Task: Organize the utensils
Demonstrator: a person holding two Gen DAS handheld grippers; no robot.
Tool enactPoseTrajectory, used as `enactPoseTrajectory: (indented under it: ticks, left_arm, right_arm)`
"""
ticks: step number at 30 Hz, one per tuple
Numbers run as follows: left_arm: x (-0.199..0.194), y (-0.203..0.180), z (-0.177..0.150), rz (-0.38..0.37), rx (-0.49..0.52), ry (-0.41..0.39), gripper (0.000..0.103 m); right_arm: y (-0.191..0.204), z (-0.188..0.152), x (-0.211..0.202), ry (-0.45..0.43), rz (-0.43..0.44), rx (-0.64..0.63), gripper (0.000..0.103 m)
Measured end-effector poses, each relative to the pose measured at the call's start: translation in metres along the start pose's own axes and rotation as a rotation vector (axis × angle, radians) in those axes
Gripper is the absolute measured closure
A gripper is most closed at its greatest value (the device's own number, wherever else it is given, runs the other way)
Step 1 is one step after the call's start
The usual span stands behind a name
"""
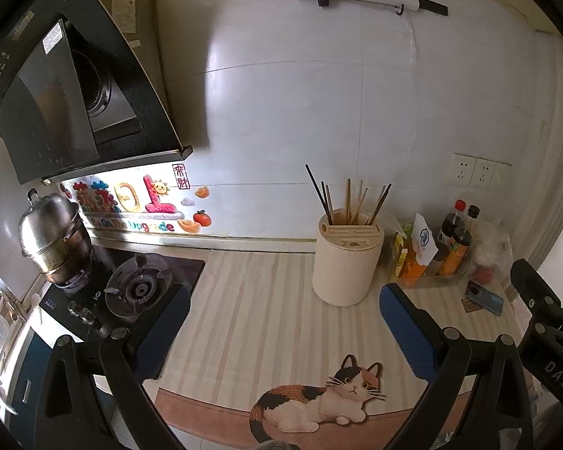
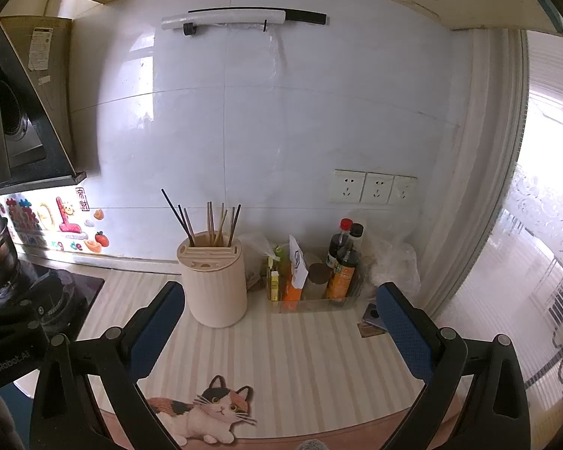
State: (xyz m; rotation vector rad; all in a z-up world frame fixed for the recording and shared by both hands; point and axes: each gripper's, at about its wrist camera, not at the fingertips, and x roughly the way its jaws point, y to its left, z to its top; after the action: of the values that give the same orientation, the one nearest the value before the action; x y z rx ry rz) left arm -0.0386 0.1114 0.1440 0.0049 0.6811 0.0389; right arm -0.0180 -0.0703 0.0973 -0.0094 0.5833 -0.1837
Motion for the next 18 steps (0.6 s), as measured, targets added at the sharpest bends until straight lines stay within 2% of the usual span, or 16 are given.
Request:
enactPoseTrajectory:
  ticks: [18]
  left_arm:
    - [0.015, 0.011, -0.005, -0.013, 0.008, 0.007, 0.000]
  right_arm:
    - [0.006, -0.002, 0.007, 0.006, 0.006, -0.002, 0.000]
